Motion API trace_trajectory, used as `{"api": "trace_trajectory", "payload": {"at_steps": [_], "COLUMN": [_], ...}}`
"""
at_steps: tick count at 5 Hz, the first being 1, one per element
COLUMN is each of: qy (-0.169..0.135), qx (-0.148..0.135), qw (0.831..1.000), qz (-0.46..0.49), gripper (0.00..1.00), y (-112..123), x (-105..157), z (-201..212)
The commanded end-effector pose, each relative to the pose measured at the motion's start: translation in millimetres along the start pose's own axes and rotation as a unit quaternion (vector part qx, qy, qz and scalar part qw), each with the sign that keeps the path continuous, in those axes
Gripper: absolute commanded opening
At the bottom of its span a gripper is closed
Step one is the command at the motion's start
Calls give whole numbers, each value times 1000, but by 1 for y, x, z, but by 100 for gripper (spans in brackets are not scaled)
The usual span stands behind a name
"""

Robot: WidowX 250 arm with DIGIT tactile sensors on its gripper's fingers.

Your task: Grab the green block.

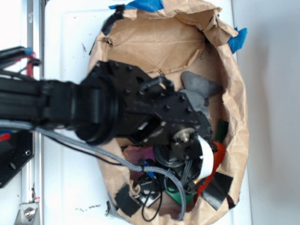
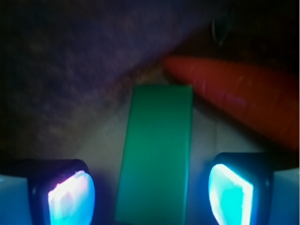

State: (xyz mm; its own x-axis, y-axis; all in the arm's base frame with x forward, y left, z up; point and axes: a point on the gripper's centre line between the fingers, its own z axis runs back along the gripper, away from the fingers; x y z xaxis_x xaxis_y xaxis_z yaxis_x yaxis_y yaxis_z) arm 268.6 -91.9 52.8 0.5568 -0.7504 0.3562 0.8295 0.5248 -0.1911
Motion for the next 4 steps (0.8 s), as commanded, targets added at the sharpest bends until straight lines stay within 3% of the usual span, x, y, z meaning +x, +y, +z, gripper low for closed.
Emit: {"api": "trace_trajectory", "payload": {"at_steps": [1,3,4], "qy": [-8,31,19], "qx": [60,37,49], "qw": [998,999,998], "qz": [-30,-19,26], "gripper": [100,100,0], "y": [-15,-17,-12], "x": [19,7,-2], "z": [-16,-31,-21]}}
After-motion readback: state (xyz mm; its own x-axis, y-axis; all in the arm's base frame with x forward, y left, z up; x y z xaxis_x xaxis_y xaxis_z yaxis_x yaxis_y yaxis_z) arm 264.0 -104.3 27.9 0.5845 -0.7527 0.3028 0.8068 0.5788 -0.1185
